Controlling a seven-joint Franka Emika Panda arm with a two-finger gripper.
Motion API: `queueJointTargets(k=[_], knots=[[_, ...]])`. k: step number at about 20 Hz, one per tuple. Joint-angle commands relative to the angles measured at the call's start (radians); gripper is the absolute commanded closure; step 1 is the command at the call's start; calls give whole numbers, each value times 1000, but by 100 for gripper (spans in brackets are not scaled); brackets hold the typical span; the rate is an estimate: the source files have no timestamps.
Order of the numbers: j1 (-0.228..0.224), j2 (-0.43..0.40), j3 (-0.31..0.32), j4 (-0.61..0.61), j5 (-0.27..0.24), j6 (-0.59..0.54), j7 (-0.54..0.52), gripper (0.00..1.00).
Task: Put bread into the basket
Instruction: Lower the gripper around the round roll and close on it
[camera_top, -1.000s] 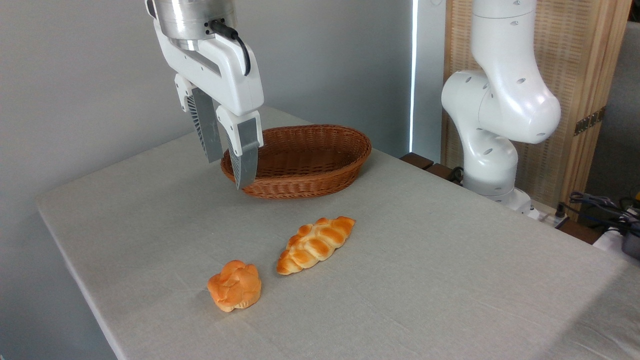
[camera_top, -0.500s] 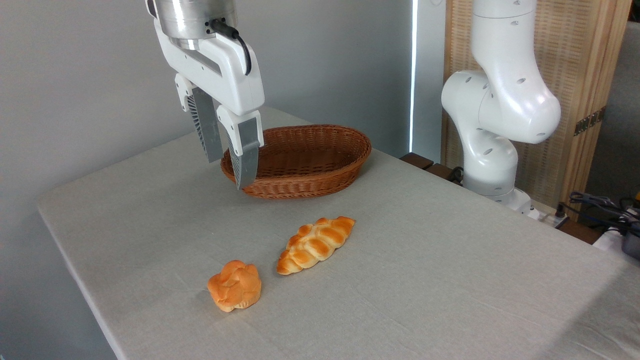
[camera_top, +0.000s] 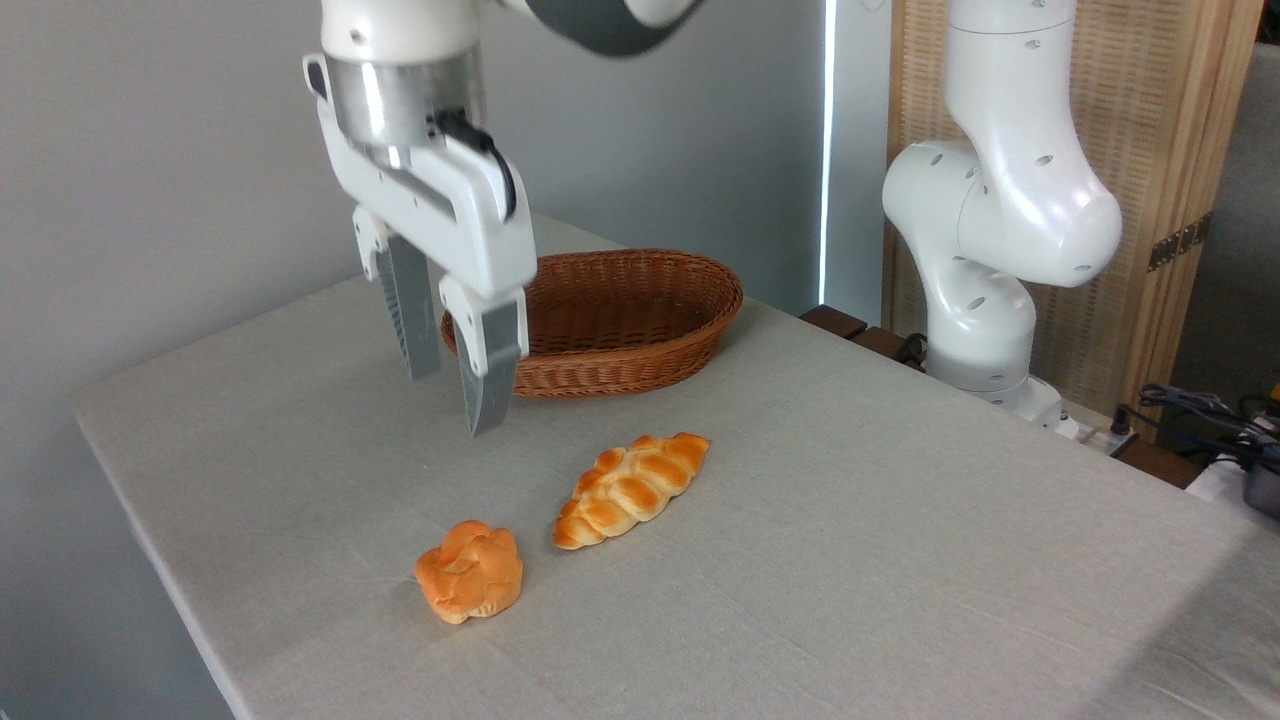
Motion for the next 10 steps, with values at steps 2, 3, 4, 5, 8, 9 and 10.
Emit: queueJointTargets(k=[2, 3, 4, 5, 8, 9, 10], knots=[[1, -24, 8, -208, 21, 243, -7, 0], [1, -18, 8, -254, 66, 302, -7, 0], [0, -7, 8, -294, 107, 347, -9, 0], [-2, -1, 6, -317, 118, 367, -10, 0], [-9, 33, -3, -328, 100, 400, -16, 0], [-11, 42, -4, -328, 76, 407, -16, 0], [-11, 47, -6, -329, 59, 410, -15, 0]])
